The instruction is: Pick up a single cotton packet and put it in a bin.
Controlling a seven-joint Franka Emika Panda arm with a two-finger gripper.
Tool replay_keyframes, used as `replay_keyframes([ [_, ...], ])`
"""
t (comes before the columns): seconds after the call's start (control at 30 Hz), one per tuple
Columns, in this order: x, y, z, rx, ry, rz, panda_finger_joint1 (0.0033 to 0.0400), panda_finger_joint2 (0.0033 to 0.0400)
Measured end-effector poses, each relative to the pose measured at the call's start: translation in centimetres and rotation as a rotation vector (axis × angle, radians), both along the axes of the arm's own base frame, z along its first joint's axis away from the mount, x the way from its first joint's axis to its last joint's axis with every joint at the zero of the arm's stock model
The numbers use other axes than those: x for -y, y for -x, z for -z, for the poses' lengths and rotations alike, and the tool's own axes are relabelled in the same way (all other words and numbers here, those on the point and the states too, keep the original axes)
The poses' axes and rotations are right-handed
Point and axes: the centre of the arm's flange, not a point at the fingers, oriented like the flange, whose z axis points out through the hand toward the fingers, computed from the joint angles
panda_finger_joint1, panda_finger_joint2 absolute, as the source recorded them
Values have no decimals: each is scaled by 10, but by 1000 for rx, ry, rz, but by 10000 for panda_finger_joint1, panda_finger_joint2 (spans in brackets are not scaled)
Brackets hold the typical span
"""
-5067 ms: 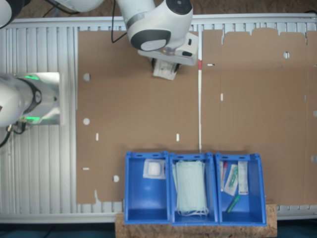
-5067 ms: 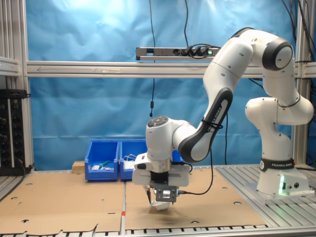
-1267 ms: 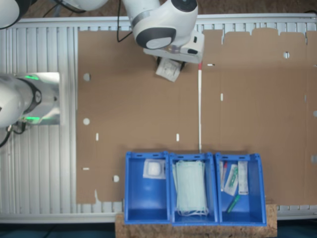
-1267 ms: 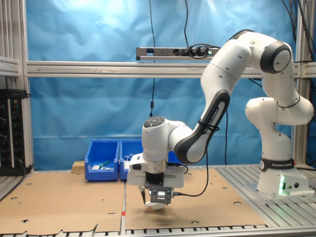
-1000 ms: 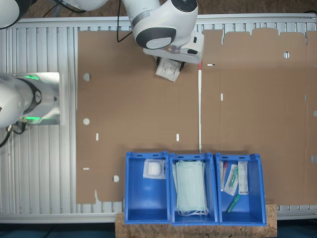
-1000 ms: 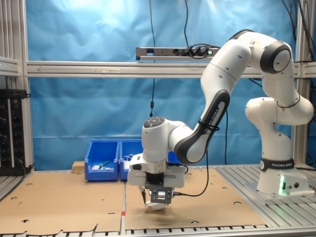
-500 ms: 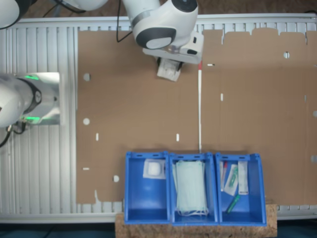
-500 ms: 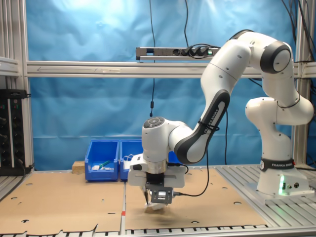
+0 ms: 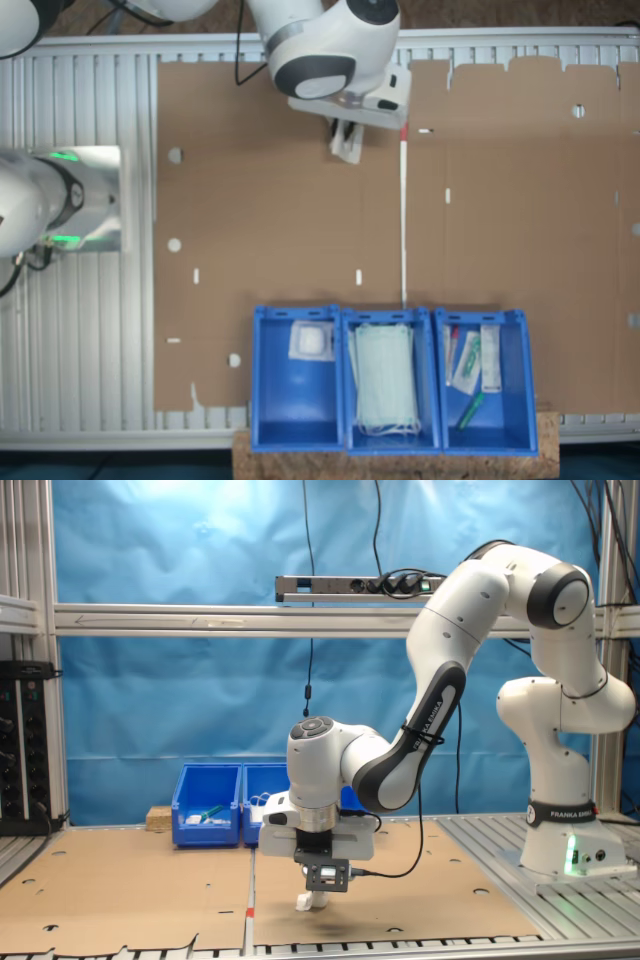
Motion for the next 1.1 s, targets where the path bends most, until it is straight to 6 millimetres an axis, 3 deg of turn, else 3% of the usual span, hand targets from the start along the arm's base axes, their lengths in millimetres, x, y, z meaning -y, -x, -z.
replay_keyframes([
  [0.03,0,0,0,0,0,0,169,169],
  [0.07,0,0,0,1,0,0,82,82],
  [0.2,0,-1,0,1,-1,0,82,82],
  [0.23,0,-1,0,1,-1,0,39,39],
  [0.8,-1,-1,-2,3,-3,0,39,39],
  [1.1,-4,-3,-15,8,-28,6,40,40],
])
